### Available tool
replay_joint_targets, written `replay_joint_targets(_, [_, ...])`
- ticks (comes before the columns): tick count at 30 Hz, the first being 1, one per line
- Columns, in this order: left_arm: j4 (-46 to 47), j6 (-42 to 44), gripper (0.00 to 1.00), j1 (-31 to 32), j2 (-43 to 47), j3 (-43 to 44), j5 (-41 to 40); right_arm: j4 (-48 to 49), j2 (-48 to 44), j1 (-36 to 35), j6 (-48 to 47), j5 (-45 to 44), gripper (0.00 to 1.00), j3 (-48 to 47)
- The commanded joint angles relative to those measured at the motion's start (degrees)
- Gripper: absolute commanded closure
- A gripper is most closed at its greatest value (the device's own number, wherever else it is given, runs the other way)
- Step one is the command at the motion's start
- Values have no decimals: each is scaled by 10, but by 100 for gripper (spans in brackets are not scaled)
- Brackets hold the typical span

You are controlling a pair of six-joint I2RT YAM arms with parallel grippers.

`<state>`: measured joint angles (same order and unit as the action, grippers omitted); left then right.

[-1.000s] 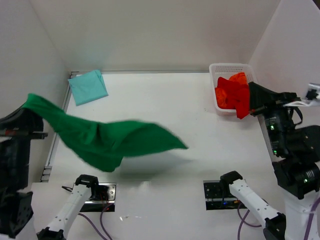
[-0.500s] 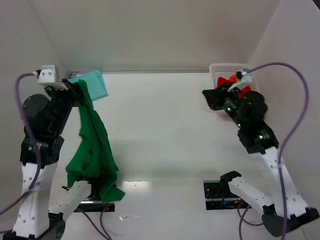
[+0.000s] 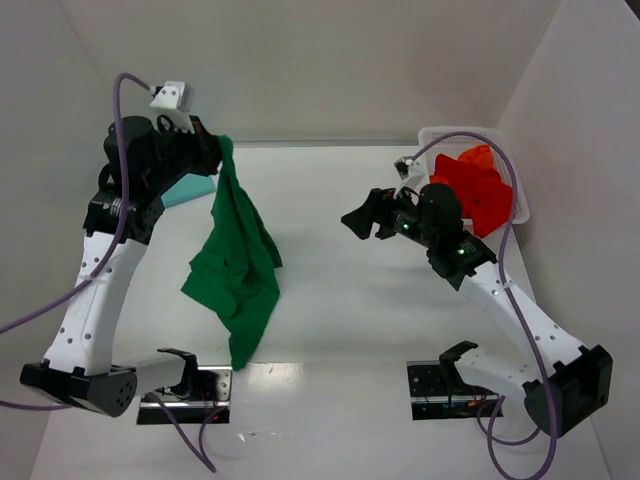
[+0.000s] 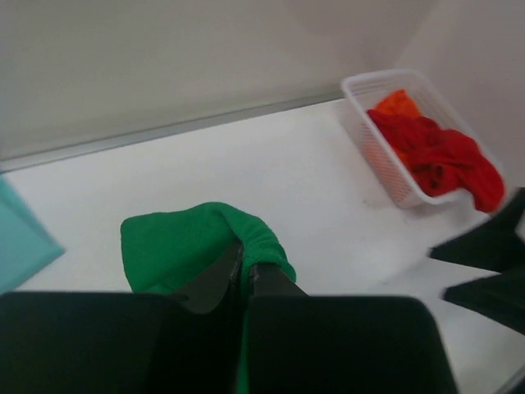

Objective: Fold and stack the t-shirts
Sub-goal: Flatten out the tshirt

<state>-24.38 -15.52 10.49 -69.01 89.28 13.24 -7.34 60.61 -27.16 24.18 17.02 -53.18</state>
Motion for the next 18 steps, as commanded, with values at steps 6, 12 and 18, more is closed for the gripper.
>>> replay_joint_targets(6, [26,12,100,27,86,89,94,62,68,-49,-4,-69,1,-22])
replay_joint_targets(12, [-27,20,100,27,98,-16,33,58,143,-114,-17,-150,0,-35])
replay_joint_targets(18, [-9,8,100,27,99,-107,33,64,119,-134,-5,-176,0,-1])
